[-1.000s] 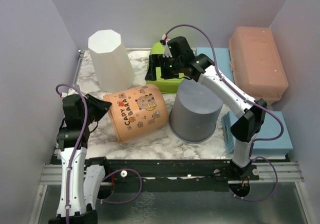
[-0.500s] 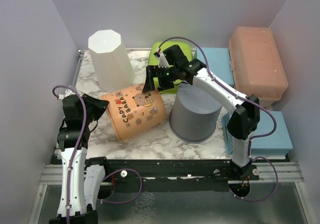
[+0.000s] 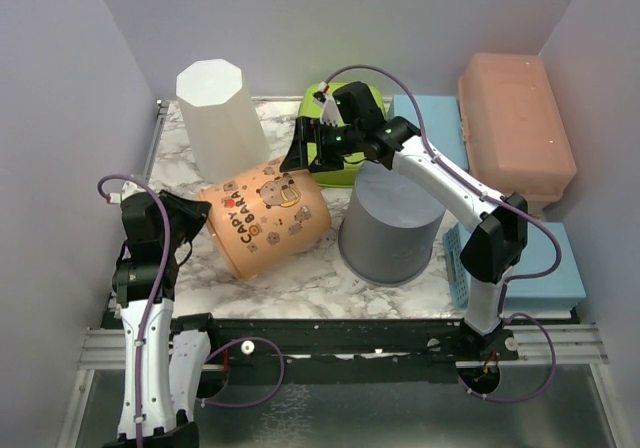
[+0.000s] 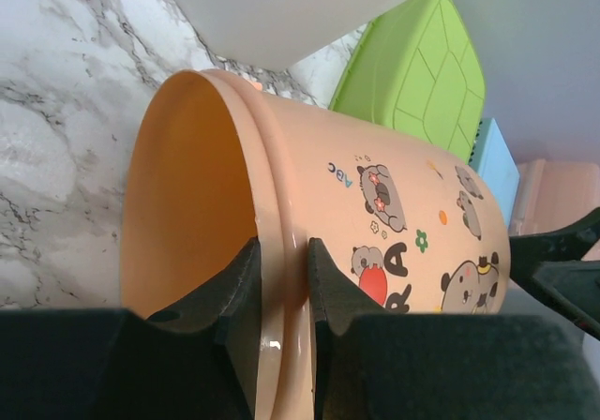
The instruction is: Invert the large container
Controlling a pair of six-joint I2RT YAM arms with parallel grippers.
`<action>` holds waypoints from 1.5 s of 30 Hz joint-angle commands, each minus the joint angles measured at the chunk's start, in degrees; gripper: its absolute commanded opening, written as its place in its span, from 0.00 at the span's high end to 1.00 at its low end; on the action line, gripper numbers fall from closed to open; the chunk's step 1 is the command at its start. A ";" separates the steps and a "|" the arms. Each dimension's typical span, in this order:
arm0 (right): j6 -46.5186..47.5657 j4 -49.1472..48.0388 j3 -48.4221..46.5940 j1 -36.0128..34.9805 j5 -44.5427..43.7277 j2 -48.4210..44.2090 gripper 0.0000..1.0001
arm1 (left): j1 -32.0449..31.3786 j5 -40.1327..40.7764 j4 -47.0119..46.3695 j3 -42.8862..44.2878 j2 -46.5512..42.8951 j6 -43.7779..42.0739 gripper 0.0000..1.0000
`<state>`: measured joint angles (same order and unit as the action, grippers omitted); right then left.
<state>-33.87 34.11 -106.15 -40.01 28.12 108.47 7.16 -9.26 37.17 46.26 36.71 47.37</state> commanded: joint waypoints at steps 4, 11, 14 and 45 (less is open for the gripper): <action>-5.04 -7.66 -7.75 -8.13 7.83 -2.58 0.09 | -1.05 -4.89 6.43 -1.65 -1.20 0.61 0.81; -5.02 -7.76 -8.38 -9.63 6.28 -3.49 0.09 | -0.98 -4.50 6.39 -3.64 -2.85 0.85 0.81; -5.07 -7.56 -7.86 -9.96 6.49 -3.07 0.09 | -1.05 -3.76 6.26 -5.69 -4.18 0.88 0.81; -0.57 -3.12 -4.19 -17.18 2.52 -0.09 0.10 | -1.01 -1.65 0.85 -20.49 -12.70 7.00 0.77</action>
<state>-35.92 30.06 -113.71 -55.96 32.14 108.49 6.24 -9.76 39.83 26.79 25.04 52.51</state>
